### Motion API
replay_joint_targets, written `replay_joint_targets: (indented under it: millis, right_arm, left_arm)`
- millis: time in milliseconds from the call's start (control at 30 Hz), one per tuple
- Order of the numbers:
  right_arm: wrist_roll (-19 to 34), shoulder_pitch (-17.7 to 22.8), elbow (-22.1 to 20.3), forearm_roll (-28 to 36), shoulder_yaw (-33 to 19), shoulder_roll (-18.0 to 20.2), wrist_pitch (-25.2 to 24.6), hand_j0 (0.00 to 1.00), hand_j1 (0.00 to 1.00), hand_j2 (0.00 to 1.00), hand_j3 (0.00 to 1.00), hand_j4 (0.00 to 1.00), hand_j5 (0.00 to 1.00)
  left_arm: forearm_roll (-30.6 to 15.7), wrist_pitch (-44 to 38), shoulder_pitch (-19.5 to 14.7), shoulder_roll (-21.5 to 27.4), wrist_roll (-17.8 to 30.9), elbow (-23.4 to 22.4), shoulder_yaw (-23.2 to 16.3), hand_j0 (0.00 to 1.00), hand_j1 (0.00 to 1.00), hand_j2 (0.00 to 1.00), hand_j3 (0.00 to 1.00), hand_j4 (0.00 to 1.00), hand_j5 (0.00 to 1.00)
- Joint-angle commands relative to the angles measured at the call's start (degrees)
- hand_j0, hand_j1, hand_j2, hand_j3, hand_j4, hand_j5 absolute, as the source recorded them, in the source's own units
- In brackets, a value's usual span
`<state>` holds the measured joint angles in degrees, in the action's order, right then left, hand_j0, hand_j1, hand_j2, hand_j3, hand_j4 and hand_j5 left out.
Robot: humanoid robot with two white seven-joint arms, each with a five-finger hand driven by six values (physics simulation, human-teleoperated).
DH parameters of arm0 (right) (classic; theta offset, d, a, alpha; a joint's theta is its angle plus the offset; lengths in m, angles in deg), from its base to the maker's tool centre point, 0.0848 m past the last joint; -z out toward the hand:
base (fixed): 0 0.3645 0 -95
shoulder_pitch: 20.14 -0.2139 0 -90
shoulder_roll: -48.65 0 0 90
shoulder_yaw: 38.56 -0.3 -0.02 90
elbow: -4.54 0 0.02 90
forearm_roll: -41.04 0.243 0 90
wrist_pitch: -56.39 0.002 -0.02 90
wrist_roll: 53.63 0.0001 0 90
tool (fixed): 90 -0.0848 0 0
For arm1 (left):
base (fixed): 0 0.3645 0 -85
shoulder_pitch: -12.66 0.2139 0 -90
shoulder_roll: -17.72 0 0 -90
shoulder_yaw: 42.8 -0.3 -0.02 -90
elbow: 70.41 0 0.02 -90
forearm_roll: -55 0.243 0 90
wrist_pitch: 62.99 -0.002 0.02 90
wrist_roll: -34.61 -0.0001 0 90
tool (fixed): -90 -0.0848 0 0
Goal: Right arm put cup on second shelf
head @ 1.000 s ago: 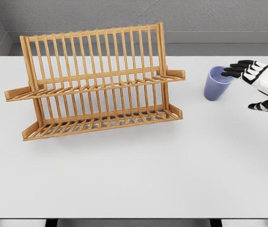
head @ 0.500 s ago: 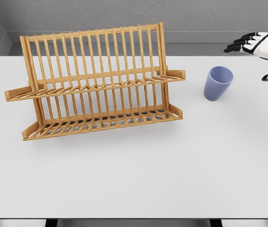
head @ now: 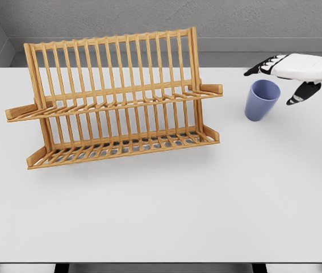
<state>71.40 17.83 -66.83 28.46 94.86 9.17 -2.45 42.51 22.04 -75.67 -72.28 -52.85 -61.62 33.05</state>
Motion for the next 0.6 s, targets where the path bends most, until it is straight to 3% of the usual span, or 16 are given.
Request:
replay_joint_targets:
  millis: [0, 133, 200, 433, 567]
  right_arm:
    - [-0.02, -0.26, 3.59, 0.1, 0.96, -1.03, -0.14, 1.0, 1.0, 1.0, 1.0, 1.0, 1.0]
    - [-0.02, -4.13, 10.19, -0.78, 5.89, -4.11, -0.14, 1.0, 1.0, 1.0, 1.0, 1.0, 1.0]
    - [-0.02, -4.31, 10.63, -3.59, 5.98, -4.2, -0.14, 1.0, 1.0, 1.0, 1.0, 1.0, 1.0]
    - [-0.02, -6.86, 14.23, -3.68, 8.7, -7.89, -0.14, 1.0, 1.0, 1.0, 1.0, 1.0, 1.0]
    - [-0.02, -7.03, 14.58, -3.59, 9.67, -8.07, -0.14, 1.0, 1.0, 1.0, 1.0, 1.0, 1.0]
  left_arm:
    - [0.0, 0.05, 0.0, 0.0, 0.01, -0.01, 0.0, 1.0, 1.0, 1.0, 1.0, 1.0, 1.0]
    - [0.0, 0.05, 0.0, 0.0, 0.01, -0.01, 0.0, 1.0, 1.0, 1.0, 1.0, 1.0, 1.0]
    - [0.0, 0.05, 0.0, 0.0, 0.01, -0.01, 0.0, 1.0, 1.0, 1.0, 1.0, 1.0, 1.0]
    - [0.0, -0.04, 0.0, 0.0, 0.01, -0.01, 0.0, 1.0, 1.0, 1.0, 1.0, 1.0, 1.0]
    - [0.0, -0.04, 0.0, 0.0, 0.01, -0.01, 0.0, 1.0, 1.0, 1.0, 1.0, 1.0, 1.0]
